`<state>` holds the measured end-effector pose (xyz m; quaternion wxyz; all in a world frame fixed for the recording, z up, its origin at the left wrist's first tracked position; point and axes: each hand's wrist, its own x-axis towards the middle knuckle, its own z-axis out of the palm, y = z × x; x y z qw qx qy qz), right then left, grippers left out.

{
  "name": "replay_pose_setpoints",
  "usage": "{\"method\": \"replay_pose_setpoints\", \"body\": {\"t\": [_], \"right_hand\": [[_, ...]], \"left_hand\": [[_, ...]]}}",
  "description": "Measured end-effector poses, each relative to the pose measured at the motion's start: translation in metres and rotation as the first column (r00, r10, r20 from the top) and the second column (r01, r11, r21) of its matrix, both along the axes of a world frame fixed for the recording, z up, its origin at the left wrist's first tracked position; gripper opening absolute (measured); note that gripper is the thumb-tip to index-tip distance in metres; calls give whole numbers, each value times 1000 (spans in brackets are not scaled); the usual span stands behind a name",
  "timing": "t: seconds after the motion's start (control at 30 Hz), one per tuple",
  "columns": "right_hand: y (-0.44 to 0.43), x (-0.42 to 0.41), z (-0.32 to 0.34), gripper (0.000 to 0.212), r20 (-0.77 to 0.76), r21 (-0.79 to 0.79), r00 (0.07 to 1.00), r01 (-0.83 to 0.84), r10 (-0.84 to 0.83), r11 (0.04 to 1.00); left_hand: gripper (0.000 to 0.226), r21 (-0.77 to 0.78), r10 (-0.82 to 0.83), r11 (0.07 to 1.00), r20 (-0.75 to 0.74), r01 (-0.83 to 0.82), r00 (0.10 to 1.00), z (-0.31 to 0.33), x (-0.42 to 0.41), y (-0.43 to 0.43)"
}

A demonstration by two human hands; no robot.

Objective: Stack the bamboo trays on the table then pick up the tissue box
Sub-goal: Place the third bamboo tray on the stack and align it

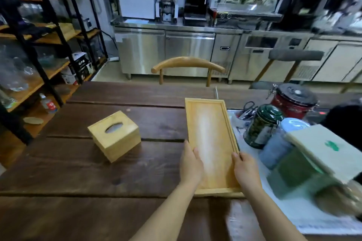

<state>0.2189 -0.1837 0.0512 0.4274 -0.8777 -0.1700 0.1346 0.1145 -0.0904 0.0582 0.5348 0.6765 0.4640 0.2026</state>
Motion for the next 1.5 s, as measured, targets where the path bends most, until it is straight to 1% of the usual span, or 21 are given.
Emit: {"method": "replay_pose_setpoints", "body": {"t": [0.07, 0.13, 0.23, 0.4, 0.6, 0.77, 0.83, 0.87, 0.97, 1.03, 1.07, 1.13, 1.3, 1.37, 1.5], "right_hand": [[-8, 12, -13, 33, -17, -38, 997, 81, -81, 996], [-12, 23, -24, 34, -25, -85, 992, 120, -122, 989], [-14, 37, -38, 43, -8, -101, 990, 141, -143, 985], [-9, 47, -52, 43, -16, -152, 986, 159, -163, 975], [-6, 48, -58, 40, -20, -168, 990, 133, -138, 977], [-7, 48, -58, 39, -1, -165, 994, 107, -108, 981], [-9, 50, -56, 40, -8, -146, 996, 84, -86, 986], [-10, 51, -54, 37, -17, -128, 998, 58, -60, 990], [-8, 58, -46, 18, -71, -69, 997, -43, 38, 997], [-5, 65, -44, 15, -142, -9, 985, -101, 98, 995], [-2, 68, -43, 14, -204, 25, 971, -120, 123, 992], [4, 76, -41, 18, -328, 73, 933, -133, 150, 988], [21, 98, -41, 40, -479, 152, 856, -140, 197, 978], [30, 105, -42, 44, -508, 180, 837, -129, 204, 975], [43, 118, -48, 51, -507, 215, 834, -122, 217, 969]], "left_hand": [[48, -3, -26, 1000, -25, 26, 999, -10, 18, -7], [44, -16, -47, 999, -55, 47, 997, -20, 30, -10], [42, -38, -65, 997, -102, 61, 993, -34, 41, -12], [47, -25, -65, 998, -143, 62, 988, -47, 51, -9], [45, 5, -42, 999, -109, 43, 993, -59, 50, -3], [42, -20, -31, 999, -84, 29, 996, -61, 47, 2], [39, -31, -33, 999, -53, 31, 998, -60, 46, 2], [37, -39, -38, 999, -35, 37, 999, -60, 45, 3], [38, -94, -72, 993, 17, 74, 997, -62, 45, 10], [38, -175, -82, 980, 63, 92, 995, -64, 45, 15], [38, -228, -82, 969, 86, 100, 993, -65, 46, 17], [39, -308, -88, 943, 125, 123, 988, -66, 49, 24], [50, -374, -125, 907, 201, 194, 972, -69, 61, 46], [55, -393, -120, 897, 227, 204, 967, -71, 68, 55], [56, -407, -96, 889, 277, 207, 956, -76, 79, 65]]}}
